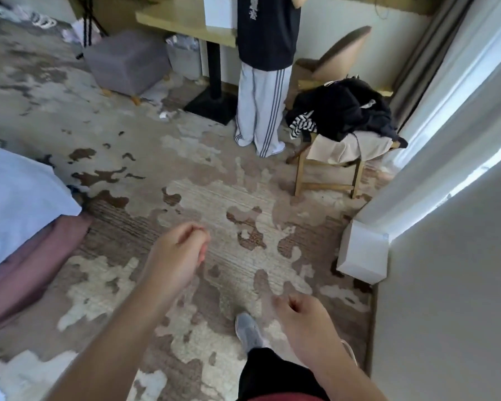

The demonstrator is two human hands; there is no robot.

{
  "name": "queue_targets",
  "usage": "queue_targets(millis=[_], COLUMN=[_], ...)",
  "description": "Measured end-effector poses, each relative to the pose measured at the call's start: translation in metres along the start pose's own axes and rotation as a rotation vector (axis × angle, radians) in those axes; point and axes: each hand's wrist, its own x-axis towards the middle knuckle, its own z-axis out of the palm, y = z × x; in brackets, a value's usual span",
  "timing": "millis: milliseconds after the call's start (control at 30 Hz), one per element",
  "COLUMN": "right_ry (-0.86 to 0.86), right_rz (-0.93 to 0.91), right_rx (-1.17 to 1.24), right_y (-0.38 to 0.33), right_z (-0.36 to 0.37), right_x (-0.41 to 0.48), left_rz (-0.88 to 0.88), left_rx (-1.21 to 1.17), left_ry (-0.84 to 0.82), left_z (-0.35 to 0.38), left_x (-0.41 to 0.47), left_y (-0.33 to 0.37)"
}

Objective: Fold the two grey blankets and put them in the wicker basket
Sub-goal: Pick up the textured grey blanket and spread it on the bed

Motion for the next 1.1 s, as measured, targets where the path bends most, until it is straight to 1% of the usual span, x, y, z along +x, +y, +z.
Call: queue_targets(millis=[133,267,367,500,600,667,733,833,1000,1100], right_ry=[-0.077,-0.214,-0.337,-0.414,-0.462,-0.464,-0.475,-0.482,-0.354,-0.338], right_rz=[0.008,-0.125,-0.236,-0.352,-0.394,-0.395,-0.375,-0.337,-0.224,-0.174], right_rx=[-0.023,-0.080,-0.068,-0.113,-0.131,-0.165,-0.197,-0.208,-0.137,-0.161], right_y=[-0.054,-0.135,-0.201,-0.271,-0.314,-0.338,-0.363,-0.403,-0.454,-0.476], right_z=[-0.005,0.010,0.041,0.102,0.156,0.188,0.213,0.232,0.249,0.275], right_x=[0.108,0.196,0.247,0.301,0.345,0.373,0.401,0.439,0.504,0.545], left_rz=[-0.013,-0.026,-0.113,-0.320,-0.432,-0.461,-0.433,-0.365,-0.173,-0.101], left_rx=[0.035,0.050,0.015,-0.028,-0.082,-0.096,-0.126,-0.108,-0.021,0.007], left_ry=[0.088,0.189,0.300,0.439,0.485,0.491,0.469,0.438,0.383,0.377], left_z=[-0.010,-0.044,-0.078,-0.127,-0.161,-0.182,-0.209,-0.249,-0.315,-0.352], left_x=[0.080,0.139,0.163,0.189,0.224,0.258,0.304,0.380,0.512,0.575], left_y=[0.043,0.058,0.041,-0.003,-0.039,-0.056,-0.064,-0.051,-0.010,-0.003])
